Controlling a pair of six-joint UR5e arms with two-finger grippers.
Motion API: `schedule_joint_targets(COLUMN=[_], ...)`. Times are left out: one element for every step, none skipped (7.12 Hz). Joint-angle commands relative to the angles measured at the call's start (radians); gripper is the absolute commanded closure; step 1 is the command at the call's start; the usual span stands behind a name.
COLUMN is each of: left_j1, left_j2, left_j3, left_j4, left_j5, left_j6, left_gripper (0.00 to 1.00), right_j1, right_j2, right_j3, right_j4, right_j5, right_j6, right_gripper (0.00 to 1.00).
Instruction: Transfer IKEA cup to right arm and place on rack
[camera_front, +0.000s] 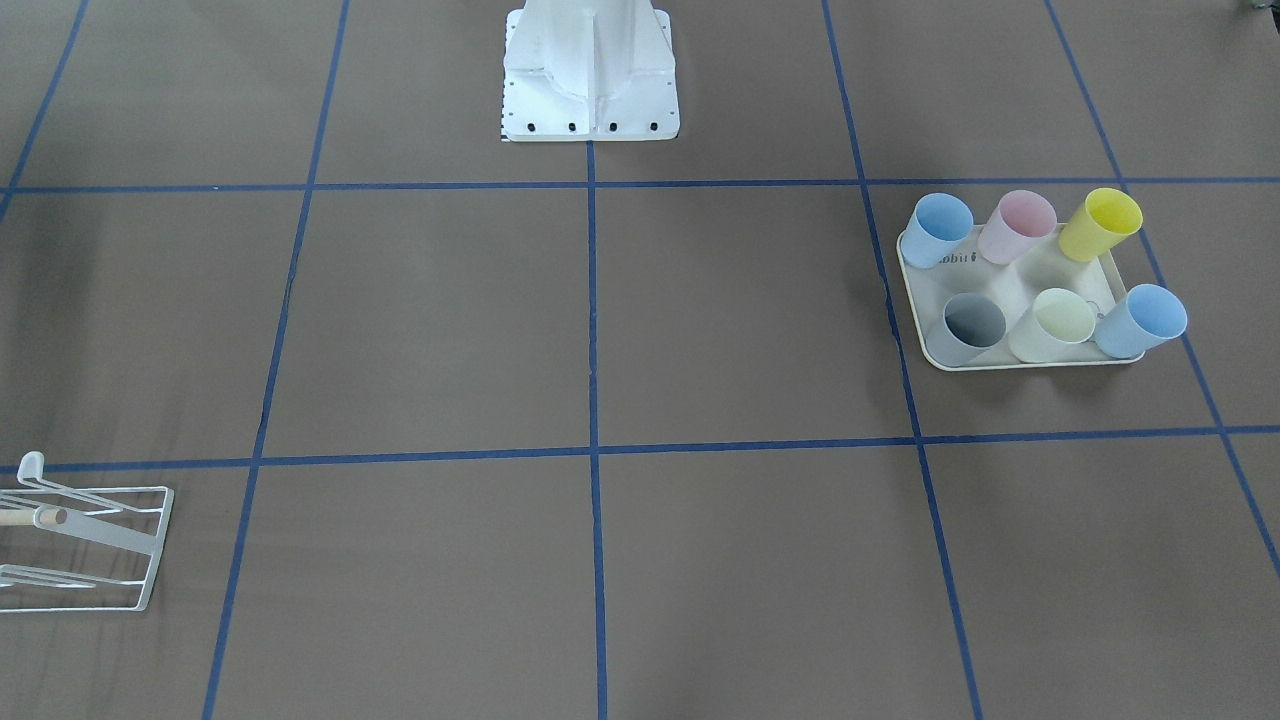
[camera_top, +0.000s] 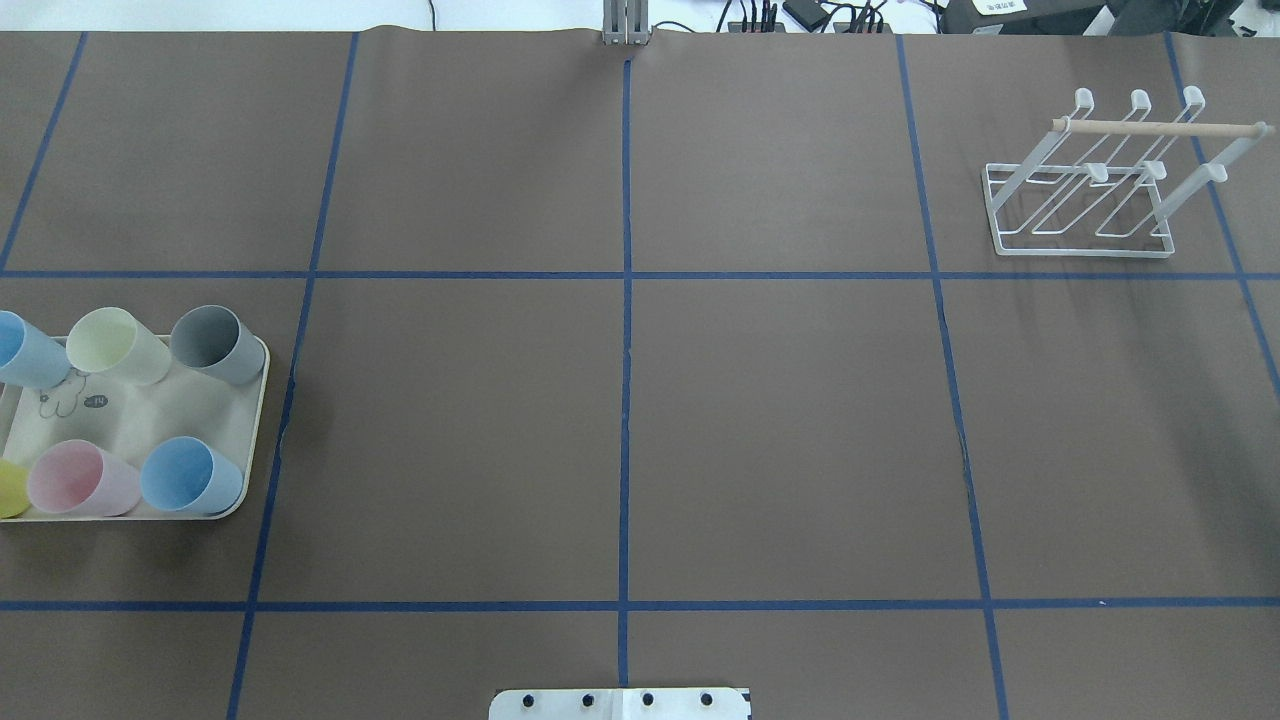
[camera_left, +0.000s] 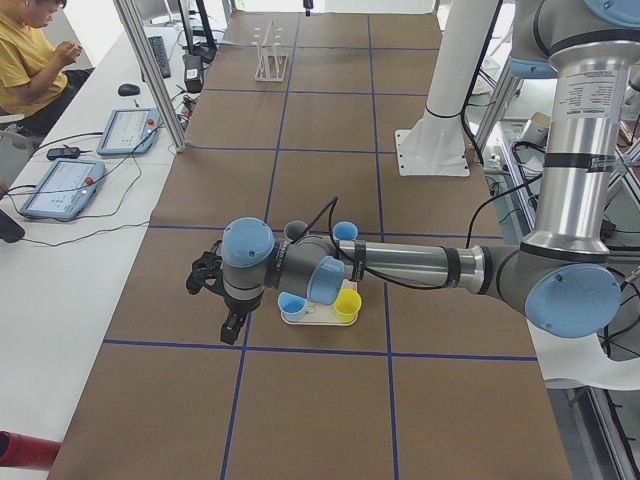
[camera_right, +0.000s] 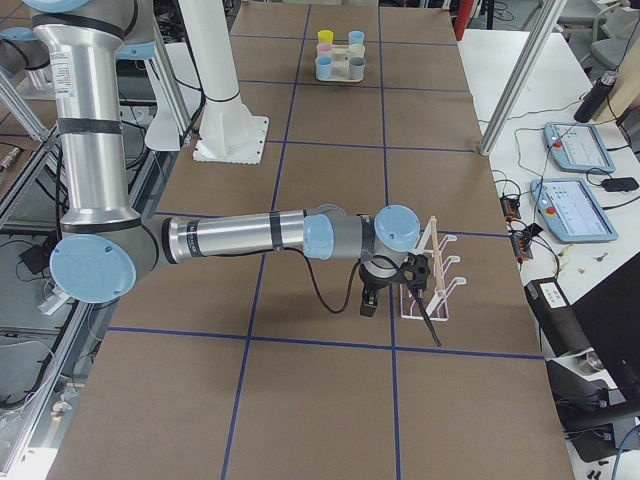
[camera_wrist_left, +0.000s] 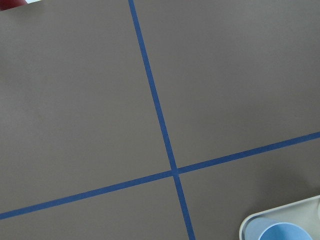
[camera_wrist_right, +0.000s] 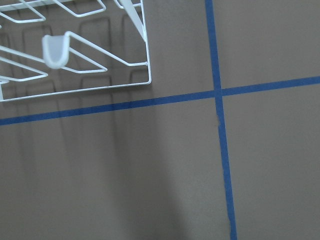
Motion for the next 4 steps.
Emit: schedule_joint_targets(left_j1=[0.002,0.002,0.002,0.004], left_j2=[0.024,0.039,0.045,0.047], left_j3=[-0.024,-0.017,-0.03,-0.029], left_j4=[-0.075,-0.093,-0.093,-0.096], left_j5=[0.008,0.01,-0.001,-0.01], left_j6=[-0.01,-0.004,-0.004,-0.001], left_gripper=[0.0,0.0,0.0,0.0], right_j1=[0.0,0.0,0.0,0.0], right_j2=[0.0,0.0,0.0,-0.002], right_j3=[-0.008,-0.009,-0.008,-0.011], right_j4=[0.008,0.011,0.011,0.009], right_j5=[-0.004,-0.006,-0.003,-0.003], right_j6=[0.001,-0.001,-0.001,-0.001], right_gripper=[0.0,0.0,0.0,0.0])
